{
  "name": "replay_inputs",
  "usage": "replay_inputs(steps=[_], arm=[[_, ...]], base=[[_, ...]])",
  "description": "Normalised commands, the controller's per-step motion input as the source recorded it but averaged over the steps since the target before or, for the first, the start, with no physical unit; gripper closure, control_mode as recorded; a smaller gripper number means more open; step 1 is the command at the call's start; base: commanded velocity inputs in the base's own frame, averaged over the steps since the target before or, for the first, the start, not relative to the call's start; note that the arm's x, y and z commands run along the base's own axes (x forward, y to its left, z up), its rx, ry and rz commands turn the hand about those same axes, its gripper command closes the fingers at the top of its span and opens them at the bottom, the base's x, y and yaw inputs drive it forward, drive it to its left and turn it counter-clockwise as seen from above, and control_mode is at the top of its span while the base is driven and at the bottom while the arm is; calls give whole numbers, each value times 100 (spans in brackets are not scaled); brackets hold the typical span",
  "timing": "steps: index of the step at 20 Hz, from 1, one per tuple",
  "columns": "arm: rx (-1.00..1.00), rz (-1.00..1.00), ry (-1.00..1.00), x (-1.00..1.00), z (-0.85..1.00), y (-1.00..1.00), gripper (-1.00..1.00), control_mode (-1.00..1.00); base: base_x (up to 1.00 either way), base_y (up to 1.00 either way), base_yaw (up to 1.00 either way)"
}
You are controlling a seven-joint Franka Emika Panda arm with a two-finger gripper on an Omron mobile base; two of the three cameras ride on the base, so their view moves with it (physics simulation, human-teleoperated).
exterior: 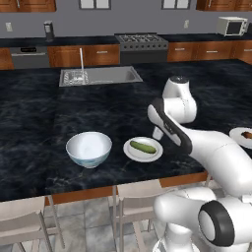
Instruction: Pick the chicken drumstick and cucumber from their plates and place them in the bowl. Then put the bowl in the fridge.
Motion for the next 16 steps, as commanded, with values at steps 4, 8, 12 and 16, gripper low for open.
replay_inputs(steps=[4, 8, 12, 16], arm=[[-2, 17, 0, 25, -24, 13, -100, -100], [-4, 4, 3, 31, -19, 6, -100, -100], [0, 0, 5, 34, -20, 5, -100, -100], [0, -9, 9, 33, -24, 1, -100, -100]], base=[[0, 0, 0], [0, 0, 0], [0, 0, 0], [0, 0, 0]])
